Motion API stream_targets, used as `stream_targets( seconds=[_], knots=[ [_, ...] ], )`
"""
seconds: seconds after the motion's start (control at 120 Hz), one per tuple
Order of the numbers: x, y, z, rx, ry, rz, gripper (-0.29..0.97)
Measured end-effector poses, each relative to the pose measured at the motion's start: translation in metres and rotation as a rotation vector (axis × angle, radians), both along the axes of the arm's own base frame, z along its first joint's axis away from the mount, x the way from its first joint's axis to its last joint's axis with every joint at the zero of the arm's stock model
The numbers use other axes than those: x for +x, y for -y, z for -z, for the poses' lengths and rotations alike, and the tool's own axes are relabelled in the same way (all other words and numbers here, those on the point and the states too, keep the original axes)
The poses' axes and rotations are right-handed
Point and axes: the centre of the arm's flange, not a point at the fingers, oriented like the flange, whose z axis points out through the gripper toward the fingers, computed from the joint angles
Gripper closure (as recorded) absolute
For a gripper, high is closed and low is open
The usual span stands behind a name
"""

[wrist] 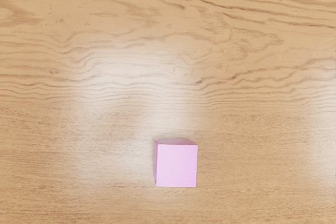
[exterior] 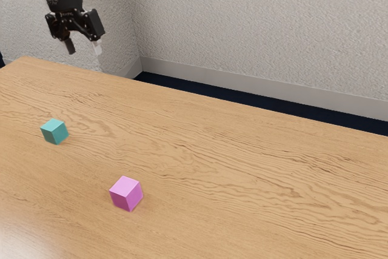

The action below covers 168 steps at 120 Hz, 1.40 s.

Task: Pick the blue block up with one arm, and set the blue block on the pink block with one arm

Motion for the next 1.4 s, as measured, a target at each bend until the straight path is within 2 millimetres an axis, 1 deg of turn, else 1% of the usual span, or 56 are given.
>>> stream_targets(
  seconds=[0.083, 0.117, 0.133, 0.15, 0.167, 0.183, 0.2, 0.208, 0.25, 0.283, 0.308, 0.342, 0.367, 0.392, 0.475, 0.525, 0.575, 0.625, 0.667, 0.7, 0.767, 0.792, 0.825, 0.883, 0.933, 0.983, 1.033, 1.058, 1.133, 1.258, 1.333, 1.4],
  knots=[
    [0.005, 0.004, 0.013, -0.004, -0.004, 0.008, 0.03],
    [0.005, 0.005, 0.023, -0.001, -0.008, 0.013, 0.03],
    [0.003, 0.006, 0.031, -0.003, -0.013, 0.017, 0.03],
    [-0.001, 0.007, 0.044, -0.006, -0.025, 0.024, 0.03],
    [-0.007, 0.008, 0.056, -0.005, -0.033, 0.030, 0.03],
    [-0.015, 0.004, 0.066, -0.002, -0.037, 0.029, 0.03],
    [-0.025, -0.007, 0.078, 0.002, -0.038, 0.013, 0.04],
    [-0.031, -0.017, 0.086, 0.004, -0.040, -0.003, 0.04],
    [-0.067, -0.091, 0.122, 0.016, -0.035, -0.142, 0.04],
    [-0.092, -0.137, 0.152, 0.032, -0.026, -0.228, 0.04],
    [-0.107, -0.162, 0.173, 0.046, -0.014, -0.273, 0.04],
    [-0.122, -0.186, 0.197, 0.066, 0.007, -0.310, 0.04],
    [-0.128, -0.201, 0.212, 0.084, 0.023, -0.325, 0.04],
    [-0.129, -0.212, 0.225, 0.103, 0.040, -0.325, 0.04],
    [-0.118, -0.232, 0.265, 0.132, 0.104, -0.291, 0.05],
    [-0.119, -0.250, 0.282, 0.147, 0.138, -0.285, 0.05],
    [-0.123, -0.269, 0.302, 0.162, 0.150, -0.276, 0.06],
    [-0.127, -0.286, 0.319, 0.175, 0.170, -0.260, 0.06],
    [-0.129, -0.297, 0.327, 0.189, 0.190, -0.241, 0.07],
    [-0.124, -0.302, 0.333, 0.198, 0.210, -0.217, 0.07],
    [-0.103, -0.290, 0.343, 0.196, 0.252, -0.147, 0.08],
    [-0.098, -0.287, 0.345, 0.197, 0.265, -0.126, 0.08],
    [-0.099, -0.291, 0.346, 0.205, 0.281, -0.117, 0.08],
    [-0.108, -0.305, 0.346, 0.224, 0.299, -0.114, 0.08],
    [-0.112, -0.314, 0.353, 0.231, 0.303, -0.104, 0.08],
    [-0.110, -0.317, 0.361, 0.232, 0.306, -0.082, 0.08],
    [-0.102, -0.317, 0.374, 0.227, 0.312, -0.058, 0.09],
    [-0.099, -0.319, 0.377, 0.228, 0.317, -0.049, 0.09],
    [-0.096, -0.324, 0.381, 0.240, 0.336, -0.035, 0.09],
    [-0.097, -0.332, 0.380, 0.260, 0.366, -0.030, 0.09],
    [-0.085, -0.331, 0.382, 0.263, 0.386, -0.011, 0.09],
    [-0.075, -0.326, 0.387, 0.255, 0.398, 0.013, 0.09]
  ],
)
